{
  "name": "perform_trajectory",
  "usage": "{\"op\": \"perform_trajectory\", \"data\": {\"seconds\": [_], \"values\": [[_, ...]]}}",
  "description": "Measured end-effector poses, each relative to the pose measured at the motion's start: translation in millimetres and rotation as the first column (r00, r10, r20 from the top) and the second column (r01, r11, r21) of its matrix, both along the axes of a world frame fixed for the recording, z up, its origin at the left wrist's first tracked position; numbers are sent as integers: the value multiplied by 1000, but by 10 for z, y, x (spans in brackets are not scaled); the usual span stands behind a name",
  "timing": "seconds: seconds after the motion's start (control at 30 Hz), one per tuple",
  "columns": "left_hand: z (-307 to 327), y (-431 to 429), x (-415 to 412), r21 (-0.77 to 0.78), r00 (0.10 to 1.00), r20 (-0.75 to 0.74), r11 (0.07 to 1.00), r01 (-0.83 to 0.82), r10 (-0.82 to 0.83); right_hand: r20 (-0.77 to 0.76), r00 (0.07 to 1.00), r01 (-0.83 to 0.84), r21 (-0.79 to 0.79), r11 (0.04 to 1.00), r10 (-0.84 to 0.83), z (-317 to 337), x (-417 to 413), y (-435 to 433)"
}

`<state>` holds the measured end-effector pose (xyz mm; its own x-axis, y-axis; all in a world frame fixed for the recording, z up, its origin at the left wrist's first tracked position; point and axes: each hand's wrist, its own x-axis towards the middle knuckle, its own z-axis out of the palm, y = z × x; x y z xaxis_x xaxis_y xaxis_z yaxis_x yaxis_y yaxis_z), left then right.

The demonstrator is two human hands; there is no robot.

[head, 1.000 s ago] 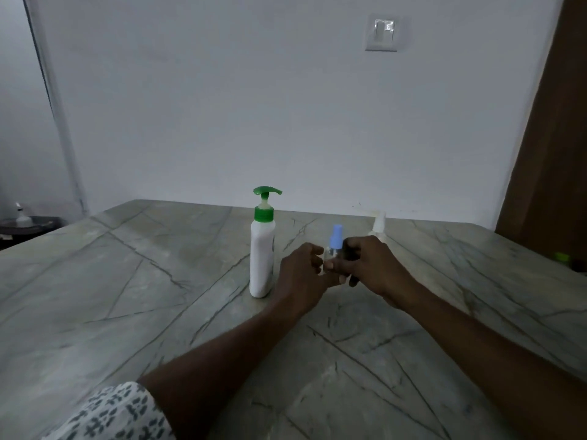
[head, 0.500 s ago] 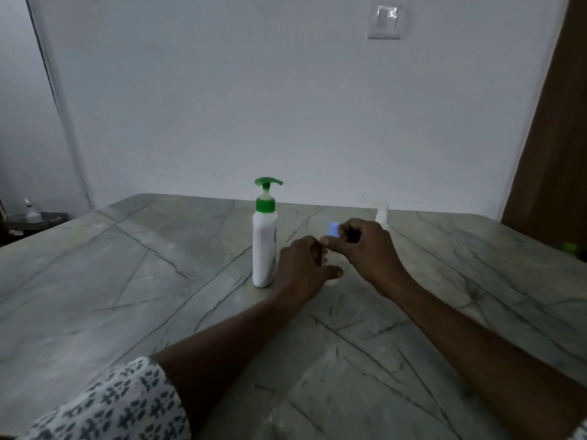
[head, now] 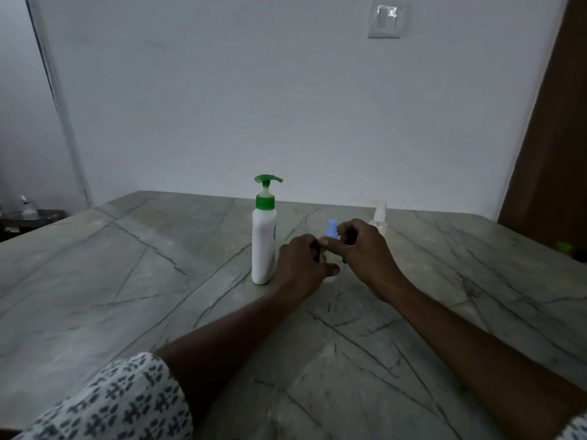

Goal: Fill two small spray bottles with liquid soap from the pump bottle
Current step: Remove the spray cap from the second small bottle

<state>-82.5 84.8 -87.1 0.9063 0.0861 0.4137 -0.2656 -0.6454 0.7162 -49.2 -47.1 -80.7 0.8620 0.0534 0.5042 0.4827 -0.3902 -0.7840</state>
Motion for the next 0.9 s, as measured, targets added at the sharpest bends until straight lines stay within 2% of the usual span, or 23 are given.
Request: {"op": "perform_trajectory", "data": {"seconds": [0.1, 0.2, 0.37, 0.47, 0.6, 0.77, 0.9], "values": [[-15, 9, 13, -35, 1000, -4, 999, 6, -7, -22, 994, -108, 37, 993, 108, 4, 12, -37], [-24, 6, 16, -28, 1000, -11, 1000, 13, -13, -109, 976, -176, 103, 979, 187, 19, 15, -95], [-12, 5, 12, -9, 1000, 10, 1000, 12, -12, -80, 997, -15, 53, 998, 19, -45, 13, -15], [-10, 5, 13, -18, 1000, 5, 1000, 9, -9, -25, 998, -60, 28, 998, 61, -7, -7, 7], [-20, 7, 24, -16, 1000, 5, 1000, 10, -10, -75, 990, -114, 88, 990, 121, 21, -42, 17], [-16, 13, 21, -5, 1000, 7, 1000, 22, -22, 20, 1000, -21, 16, 1000, 20, 4, -42, 28], [-25, 22, 29, -27, 1000, -3, 999, 28, -28, 2, 993, -118, -15, 993, 118, 30, -43, -15]]}}
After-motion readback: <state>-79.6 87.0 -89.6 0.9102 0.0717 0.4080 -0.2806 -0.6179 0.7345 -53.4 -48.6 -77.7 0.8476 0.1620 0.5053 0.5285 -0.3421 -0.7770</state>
